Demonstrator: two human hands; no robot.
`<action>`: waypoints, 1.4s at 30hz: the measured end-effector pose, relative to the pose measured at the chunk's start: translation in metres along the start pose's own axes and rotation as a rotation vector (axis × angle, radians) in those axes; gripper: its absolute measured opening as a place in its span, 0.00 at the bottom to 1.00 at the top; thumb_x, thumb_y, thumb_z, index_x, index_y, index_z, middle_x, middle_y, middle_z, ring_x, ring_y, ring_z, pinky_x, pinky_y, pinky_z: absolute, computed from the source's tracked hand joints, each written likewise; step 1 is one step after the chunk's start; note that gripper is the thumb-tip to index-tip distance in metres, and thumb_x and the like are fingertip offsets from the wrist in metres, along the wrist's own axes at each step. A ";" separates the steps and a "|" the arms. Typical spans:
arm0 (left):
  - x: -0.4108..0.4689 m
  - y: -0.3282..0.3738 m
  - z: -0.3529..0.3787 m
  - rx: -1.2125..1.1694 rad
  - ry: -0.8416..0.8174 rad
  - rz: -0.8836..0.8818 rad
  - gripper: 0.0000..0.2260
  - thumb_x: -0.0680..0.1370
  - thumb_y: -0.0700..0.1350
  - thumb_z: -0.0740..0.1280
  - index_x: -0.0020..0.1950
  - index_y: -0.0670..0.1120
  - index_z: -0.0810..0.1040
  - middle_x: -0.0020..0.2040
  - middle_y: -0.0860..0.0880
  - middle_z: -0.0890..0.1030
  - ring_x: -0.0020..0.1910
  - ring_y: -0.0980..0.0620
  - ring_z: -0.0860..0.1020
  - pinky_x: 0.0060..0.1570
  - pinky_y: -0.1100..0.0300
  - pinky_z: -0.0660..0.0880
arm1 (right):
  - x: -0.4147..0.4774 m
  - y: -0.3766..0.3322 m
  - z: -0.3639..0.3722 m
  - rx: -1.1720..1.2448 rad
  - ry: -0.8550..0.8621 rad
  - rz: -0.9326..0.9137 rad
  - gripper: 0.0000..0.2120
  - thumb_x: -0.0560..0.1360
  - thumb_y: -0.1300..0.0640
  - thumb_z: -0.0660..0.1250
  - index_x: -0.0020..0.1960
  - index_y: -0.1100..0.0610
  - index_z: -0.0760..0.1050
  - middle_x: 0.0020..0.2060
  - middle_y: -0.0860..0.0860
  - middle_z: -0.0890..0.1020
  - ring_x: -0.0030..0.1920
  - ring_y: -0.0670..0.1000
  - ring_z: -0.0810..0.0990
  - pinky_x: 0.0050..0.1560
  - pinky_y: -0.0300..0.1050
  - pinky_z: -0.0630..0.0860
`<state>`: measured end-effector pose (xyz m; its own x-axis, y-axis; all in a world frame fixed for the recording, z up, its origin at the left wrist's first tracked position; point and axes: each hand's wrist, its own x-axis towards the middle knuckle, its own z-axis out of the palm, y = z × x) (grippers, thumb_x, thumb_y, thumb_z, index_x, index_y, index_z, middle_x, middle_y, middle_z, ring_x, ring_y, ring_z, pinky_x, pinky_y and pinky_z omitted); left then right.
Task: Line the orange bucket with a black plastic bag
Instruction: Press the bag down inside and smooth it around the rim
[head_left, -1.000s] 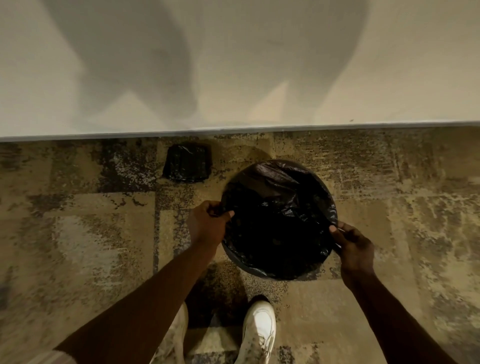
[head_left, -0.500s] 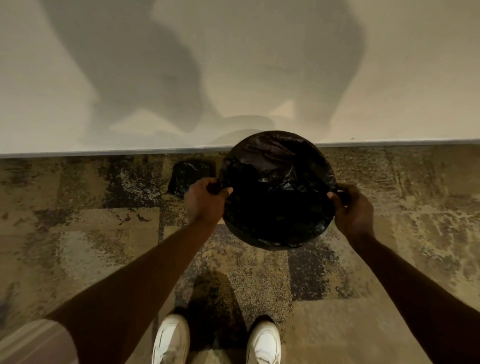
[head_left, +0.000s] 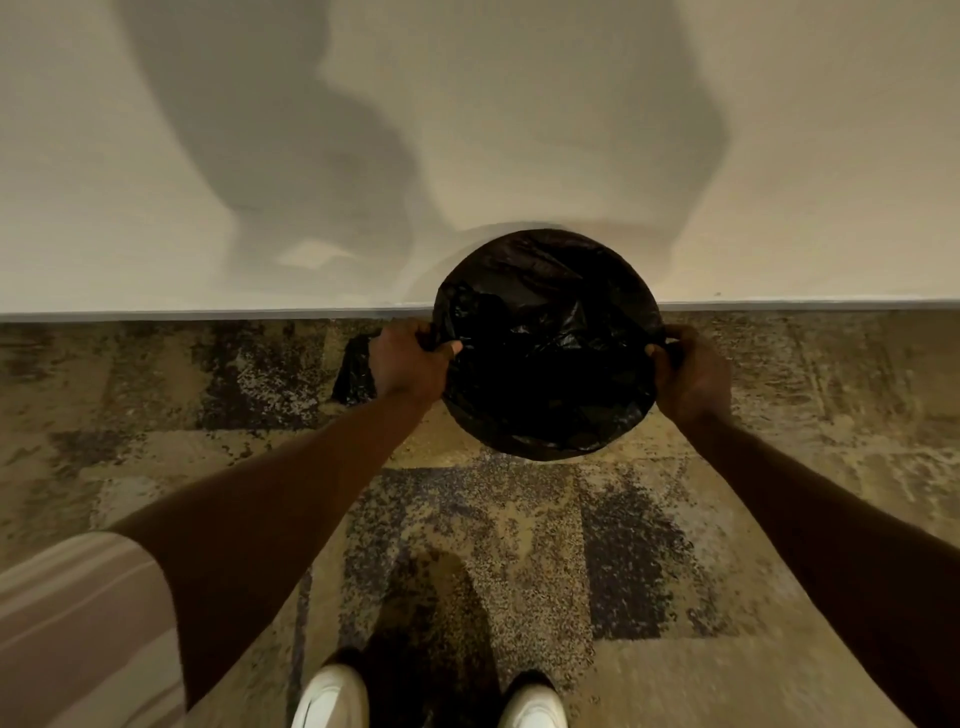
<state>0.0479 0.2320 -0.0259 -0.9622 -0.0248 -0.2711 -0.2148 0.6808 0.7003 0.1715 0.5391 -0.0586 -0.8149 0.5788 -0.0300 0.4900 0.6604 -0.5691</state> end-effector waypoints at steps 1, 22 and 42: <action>0.001 0.000 0.002 0.017 -0.006 0.009 0.14 0.73 0.49 0.80 0.52 0.41 0.86 0.49 0.41 0.88 0.51 0.42 0.85 0.56 0.46 0.83 | 0.002 0.001 0.002 -0.014 0.004 -0.002 0.16 0.83 0.53 0.66 0.67 0.61 0.78 0.53 0.59 0.88 0.52 0.62 0.86 0.50 0.54 0.82; 0.035 0.008 0.008 0.204 -0.116 0.108 0.19 0.75 0.54 0.77 0.48 0.36 0.87 0.46 0.37 0.87 0.48 0.38 0.85 0.51 0.45 0.83 | 0.022 0.006 0.024 -0.194 0.087 -0.076 0.14 0.85 0.57 0.62 0.64 0.61 0.80 0.43 0.61 0.77 0.39 0.57 0.74 0.33 0.40 0.58; -0.018 0.040 -0.074 0.580 -0.135 0.322 0.31 0.77 0.52 0.72 0.73 0.38 0.67 0.75 0.37 0.65 0.74 0.35 0.67 0.69 0.41 0.71 | -0.043 -0.078 -0.050 -0.426 -0.033 -0.230 0.34 0.84 0.36 0.55 0.77 0.62 0.64 0.73 0.64 0.71 0.72 0.65 0.71 0.72 0.62 0.70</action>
<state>0.0443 0.2059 0.0562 -0.9259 0.3106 -0.2149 0.2393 0.9226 0.3025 0.1835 0.4870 0.0283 -0.9230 0.3838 0.0277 0.3734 0.9107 -0.1767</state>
